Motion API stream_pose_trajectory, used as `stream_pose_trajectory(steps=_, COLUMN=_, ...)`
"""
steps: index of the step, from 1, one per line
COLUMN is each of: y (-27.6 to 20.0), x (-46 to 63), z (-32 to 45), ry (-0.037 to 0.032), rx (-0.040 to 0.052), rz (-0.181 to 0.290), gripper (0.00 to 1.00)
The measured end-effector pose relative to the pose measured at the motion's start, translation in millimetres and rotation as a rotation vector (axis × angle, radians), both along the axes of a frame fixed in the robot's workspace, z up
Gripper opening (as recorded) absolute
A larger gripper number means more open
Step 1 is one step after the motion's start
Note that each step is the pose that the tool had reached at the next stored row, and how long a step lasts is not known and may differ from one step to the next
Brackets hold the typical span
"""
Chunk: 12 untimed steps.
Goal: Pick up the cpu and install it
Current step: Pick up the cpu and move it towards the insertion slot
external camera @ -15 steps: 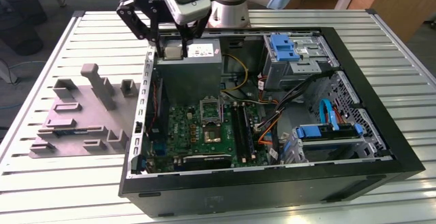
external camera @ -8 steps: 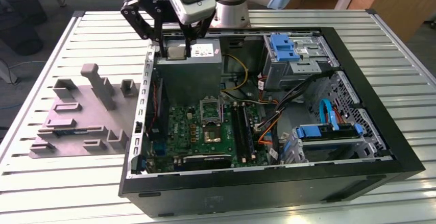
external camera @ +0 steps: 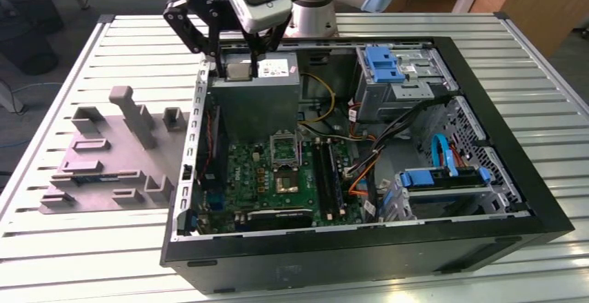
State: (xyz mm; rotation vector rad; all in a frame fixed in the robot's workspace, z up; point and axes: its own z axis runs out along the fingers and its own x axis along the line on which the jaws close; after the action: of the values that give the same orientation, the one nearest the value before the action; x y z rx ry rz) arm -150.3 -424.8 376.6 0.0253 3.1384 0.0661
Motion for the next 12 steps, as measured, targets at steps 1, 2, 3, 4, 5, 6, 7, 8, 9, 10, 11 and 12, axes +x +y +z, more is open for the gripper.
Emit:
stream_pose_trajectory(steps=1, y=0.0, x=0.0, z=0.0, ry=0.0000, rx=0.0000, rz=0.000, gripper=0.47)
stream_pose_trajectory(steps=2, y=-0.4, x=0.1, z=0.0, ry=0.0000, rx=0.0000, rz=0.000, gripper=0.47)
stream_pose_trajectory(steps=3, y=-1.0, x=0.1, z=0.0, ry=0.0000, rx=0.0000, rz=0.000, gripper=0.47)
stream_pose_trajectory(steps=4, y=-1.8, x=0.1, z=0.0, ry=0.0000, rx=0.0000, rz=0.000, gripper=0.47)
stream_pose_trajectory(steps=5, y=-3.0, x=0.0, z=0.0, ry=0.0000, rx=-0.0001, rz=0.000, gripper=0.47)
stream_pose_trajectory(steps=6, y=-4.7, x=0.0, z=0.0, ry=0.0000, rx=0.0000, rz=0.000, gripper=0.47)
stream_pose_trajectory(steps=7, y=-6.7, x=0.1, z=0.0, ry=0.0000, rx=0.0000, rz=0.000, gripper=0.47)
stream_pose_trajectory(steps=8, y=-8.2, x=0.2, z=0.0, ry=0.0000, rx=-0.0001, rz=0.000, gripper=0.47)
stream_pose_trajectory(steps=9, y=-9.5, x=0.5, z=0.0, ry=-0.0001, rx=0.0000, rz=0.000, gripper=0.47)
stream_pose_trajectory(steps=10, y=-10.5, x=1.1, z=0.0, ry=-0.0001, rx=0.0000, rz=0.000, gripper=0.47)
stream_pose_trajectory(steps=11, y=-11.0, x=2.2, z=0.0, ry=-0.0001, rx=0.0000, rz=0.000, gripper=0.47)
stream_pose_trajectory(steps=12, y=-11.4, x=3.8, z=-0.1, ry=-0.0001, rx=0.0000, rz=0.000, gripper=0.47)
